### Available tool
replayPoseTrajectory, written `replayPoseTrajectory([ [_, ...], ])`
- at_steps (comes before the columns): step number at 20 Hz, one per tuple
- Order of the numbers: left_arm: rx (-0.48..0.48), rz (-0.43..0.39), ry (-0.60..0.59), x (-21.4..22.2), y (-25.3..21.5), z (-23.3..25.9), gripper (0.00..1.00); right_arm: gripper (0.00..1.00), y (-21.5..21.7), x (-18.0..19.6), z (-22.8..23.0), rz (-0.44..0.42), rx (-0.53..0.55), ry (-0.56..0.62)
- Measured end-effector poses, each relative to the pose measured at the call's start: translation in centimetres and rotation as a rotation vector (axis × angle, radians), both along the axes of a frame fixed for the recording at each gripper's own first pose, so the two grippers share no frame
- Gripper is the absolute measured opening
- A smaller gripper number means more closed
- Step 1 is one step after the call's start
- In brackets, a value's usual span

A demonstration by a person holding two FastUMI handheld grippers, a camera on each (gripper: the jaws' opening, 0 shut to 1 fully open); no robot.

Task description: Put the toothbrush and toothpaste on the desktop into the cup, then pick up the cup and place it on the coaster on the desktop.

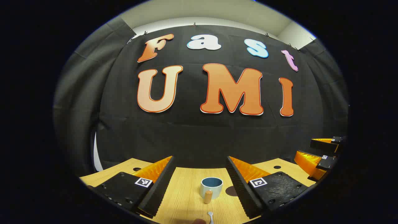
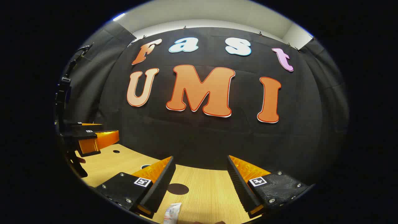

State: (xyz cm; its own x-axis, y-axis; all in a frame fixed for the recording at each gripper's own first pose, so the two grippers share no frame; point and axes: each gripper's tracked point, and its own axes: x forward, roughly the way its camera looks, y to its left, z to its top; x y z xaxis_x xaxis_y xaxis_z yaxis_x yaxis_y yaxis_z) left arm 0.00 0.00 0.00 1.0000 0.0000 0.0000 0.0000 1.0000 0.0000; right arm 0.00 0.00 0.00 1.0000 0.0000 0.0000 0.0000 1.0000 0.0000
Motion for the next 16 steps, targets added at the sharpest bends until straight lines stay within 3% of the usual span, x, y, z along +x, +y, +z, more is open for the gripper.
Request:
replayPoseTrajectory([
  [16, 0.012, 0.017, 0.002, -0.3, 0.3, 0.1, 0.97, 0.98, 0.7, -0.1, -1.1, 0.030, 0.009, 0.042],
])
